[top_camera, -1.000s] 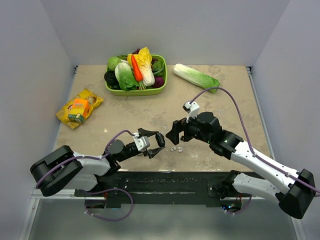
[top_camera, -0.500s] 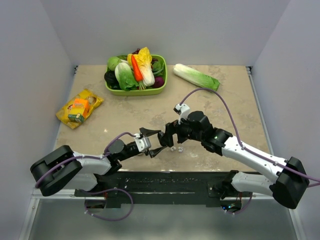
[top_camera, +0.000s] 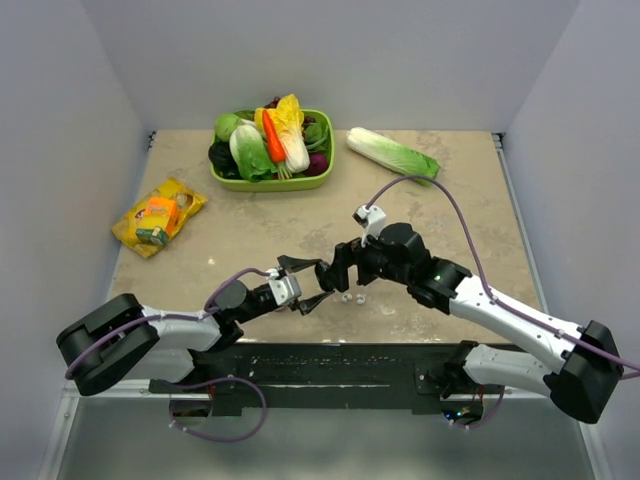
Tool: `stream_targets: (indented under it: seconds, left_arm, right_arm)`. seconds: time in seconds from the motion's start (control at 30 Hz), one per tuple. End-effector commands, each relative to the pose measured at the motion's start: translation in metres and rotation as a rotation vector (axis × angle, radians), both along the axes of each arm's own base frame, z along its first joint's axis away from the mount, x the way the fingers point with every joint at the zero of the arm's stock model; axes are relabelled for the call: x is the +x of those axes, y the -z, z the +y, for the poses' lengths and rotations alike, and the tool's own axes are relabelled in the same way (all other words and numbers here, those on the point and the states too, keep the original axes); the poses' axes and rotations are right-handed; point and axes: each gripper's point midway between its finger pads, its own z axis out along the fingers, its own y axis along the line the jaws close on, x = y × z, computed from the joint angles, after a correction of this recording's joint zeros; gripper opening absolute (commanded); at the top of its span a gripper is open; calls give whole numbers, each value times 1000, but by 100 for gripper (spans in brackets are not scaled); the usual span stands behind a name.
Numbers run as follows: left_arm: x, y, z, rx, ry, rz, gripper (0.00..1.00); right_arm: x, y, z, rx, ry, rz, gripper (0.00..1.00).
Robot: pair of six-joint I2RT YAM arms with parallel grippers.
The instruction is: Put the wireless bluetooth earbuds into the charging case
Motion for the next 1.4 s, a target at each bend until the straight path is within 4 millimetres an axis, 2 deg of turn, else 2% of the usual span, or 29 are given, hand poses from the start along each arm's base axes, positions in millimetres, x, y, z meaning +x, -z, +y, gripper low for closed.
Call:
stream_targets:
  seconds: [0.0, 0.13, 0.27, 0.37, 0.53, 0.77, 1.03, 1.23, 1.37]
  left_arm:
    - [-4, -41, 3, -111, -2, -112, 0]
    - [-5, -40, 5, -112, -11, -108, 0]
    - [-3, -38, 6, -105, -21, -98, 0]
    - [-3, -36, 5, -103, -22, -92, 0]
    - [-2, -36, 6, -106, -29, -91, 0]
    - [-3, -40, 6, -117, -30, -96, 0]
    - [-3, -40, 6, -118, -32, -98, 0]
    - [-3, -41, 6, -123, -30, -99, 0]
    - [-3, -41, 6, -124, -30, -100, 0]
  right_arm:
    - [8, -17, -10, 13, 70, -46, 98]
    - [8, -21, -13, 16, 82, -53, 98]
    - [4, -37, -12, 68, 69, -87, 98]
    - [4, -48, -10, 94, 60, -99, 96]
    - [3, -54, -6, 113, 39, -111, 89]
    - [3, -51, 6, 137, 6, -95, 65]
    - [4, -49, 13, 148, -10, -78, 56]
    - [6, -43, 16, 145, -10, -59, 43]
    - [6, -40, 16, 140, -11, -56, 38]
